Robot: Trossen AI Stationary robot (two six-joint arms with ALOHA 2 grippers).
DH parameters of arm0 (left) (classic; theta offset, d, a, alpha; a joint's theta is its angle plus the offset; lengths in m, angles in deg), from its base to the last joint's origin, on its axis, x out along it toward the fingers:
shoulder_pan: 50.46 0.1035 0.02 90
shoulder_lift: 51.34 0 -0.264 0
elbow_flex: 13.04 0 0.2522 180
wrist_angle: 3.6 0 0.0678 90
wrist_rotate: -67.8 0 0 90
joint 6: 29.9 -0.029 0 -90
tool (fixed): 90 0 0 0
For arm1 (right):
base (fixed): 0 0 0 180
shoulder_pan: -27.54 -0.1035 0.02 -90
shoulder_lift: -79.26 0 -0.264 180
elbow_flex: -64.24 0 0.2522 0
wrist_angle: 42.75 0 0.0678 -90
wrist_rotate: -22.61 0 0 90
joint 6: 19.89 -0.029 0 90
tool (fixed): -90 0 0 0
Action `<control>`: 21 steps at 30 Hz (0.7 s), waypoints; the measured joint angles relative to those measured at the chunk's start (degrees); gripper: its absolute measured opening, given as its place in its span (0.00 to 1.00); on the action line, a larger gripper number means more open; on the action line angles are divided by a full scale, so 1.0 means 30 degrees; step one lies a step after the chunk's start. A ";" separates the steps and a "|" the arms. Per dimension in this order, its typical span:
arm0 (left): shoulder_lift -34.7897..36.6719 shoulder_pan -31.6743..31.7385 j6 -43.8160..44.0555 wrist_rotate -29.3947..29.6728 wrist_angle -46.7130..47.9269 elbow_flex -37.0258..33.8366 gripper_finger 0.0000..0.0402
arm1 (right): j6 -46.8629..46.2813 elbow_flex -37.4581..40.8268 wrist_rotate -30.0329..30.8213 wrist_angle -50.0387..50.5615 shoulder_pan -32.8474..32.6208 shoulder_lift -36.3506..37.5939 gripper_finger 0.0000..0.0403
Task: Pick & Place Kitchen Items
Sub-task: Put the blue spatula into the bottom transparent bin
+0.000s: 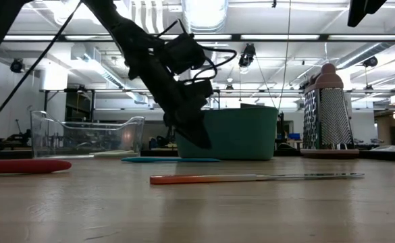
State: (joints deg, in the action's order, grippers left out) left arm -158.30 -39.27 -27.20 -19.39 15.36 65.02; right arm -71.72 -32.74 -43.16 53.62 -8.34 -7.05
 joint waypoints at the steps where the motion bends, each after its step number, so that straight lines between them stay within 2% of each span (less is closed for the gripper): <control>1: -0.0067 0.0032 -0.0064 0.0077 -0.0051 0.0080 0.55 | 0.0007 0.0021 0.0000 -0.0062 0.0000 0.0000 0.67; 5: -0.0123 0.0124 -0.0464 0.0983 -0.0174 0.0087 0.67 | 0.0086 0.0036 0.0000 -0.0239 0.0007 -0.0006 0.63; 8: -0.0123 0.0413 -0.0778 0.1276 -0.0057 0.0016 0.71 | 0.0140 0.0065 0.0069 -0.0348 0.0007 -0.0007 0.60; 18: -0.0274 0.0925 -0.0875 0.1118 -0.0266 -0.0564 0.71 | 0.0308 0.0175 0.0468 -0.0956 0.0007 -0.0007 0.57; 21: -0.0290 0.0560 -0.0815 0.2157 0.0008 -0.0584 0.70 | 0.0342 0.0175 0.0481 -0.1074 0.0000 -0.0015 0.58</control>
State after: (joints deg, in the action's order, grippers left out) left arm -159.17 -37.59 -29.65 -12.92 15.39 63.27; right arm -70.70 -32.21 -41.72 50.40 -8.34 -7.09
